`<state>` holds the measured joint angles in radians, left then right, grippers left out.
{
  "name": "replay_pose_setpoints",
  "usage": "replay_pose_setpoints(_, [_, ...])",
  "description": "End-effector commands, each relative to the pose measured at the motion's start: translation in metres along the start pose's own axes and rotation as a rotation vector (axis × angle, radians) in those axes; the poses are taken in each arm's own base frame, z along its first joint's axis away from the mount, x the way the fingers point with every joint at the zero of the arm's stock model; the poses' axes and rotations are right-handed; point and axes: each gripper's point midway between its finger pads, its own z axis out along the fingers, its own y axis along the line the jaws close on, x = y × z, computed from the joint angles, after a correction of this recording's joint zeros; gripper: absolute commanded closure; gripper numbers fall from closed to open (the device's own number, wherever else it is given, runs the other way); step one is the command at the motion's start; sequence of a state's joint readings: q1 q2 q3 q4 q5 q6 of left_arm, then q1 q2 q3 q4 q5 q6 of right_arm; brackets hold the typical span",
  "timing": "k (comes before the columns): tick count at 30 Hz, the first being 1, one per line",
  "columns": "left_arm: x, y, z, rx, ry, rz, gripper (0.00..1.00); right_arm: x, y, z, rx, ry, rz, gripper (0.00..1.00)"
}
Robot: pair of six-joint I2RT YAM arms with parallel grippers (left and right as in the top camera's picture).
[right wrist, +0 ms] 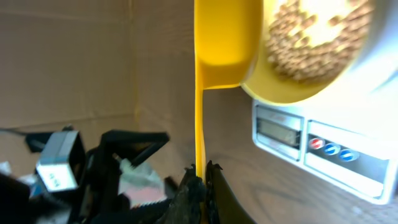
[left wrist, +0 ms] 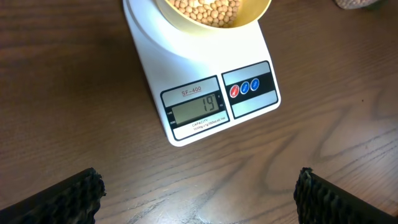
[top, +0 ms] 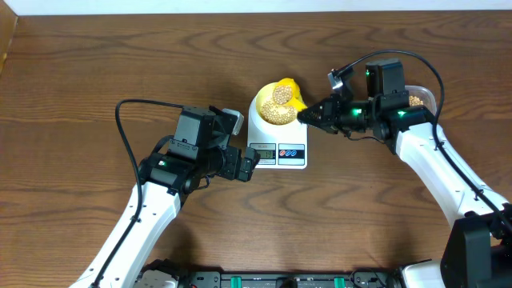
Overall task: Scoop item into bowl and weigh 50g on scale
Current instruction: 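Carry the filled yellow scoop leftward over the yellow bowl with the right gripper, then tip the scoop to pour soybeans into the yellow bowl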
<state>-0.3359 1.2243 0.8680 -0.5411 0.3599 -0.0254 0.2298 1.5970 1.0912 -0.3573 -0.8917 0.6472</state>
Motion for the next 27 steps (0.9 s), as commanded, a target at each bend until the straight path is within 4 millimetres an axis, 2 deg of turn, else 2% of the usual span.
replay_pose_setpoints(1, [0.0,0.001,0.001,-0.009,0.001,0.004,0.0,-0.014,-0.014,0.001,0.09,-0.066,-0.047,0.99])
replay_pose_setpoints(16, [0.0,0.001,0.001,-0.01,0.001,0.003,0.0,-0.008,-0.026,0.025,0.31,-0.101,-0.333,0.99])
replay_pose_setpoints(27, [0.0,0.001,0.001,-0.009,0.001,0.004,0.0,-0.011,-0.031,0.024,0.357,-0.105,-0.411,0.99])
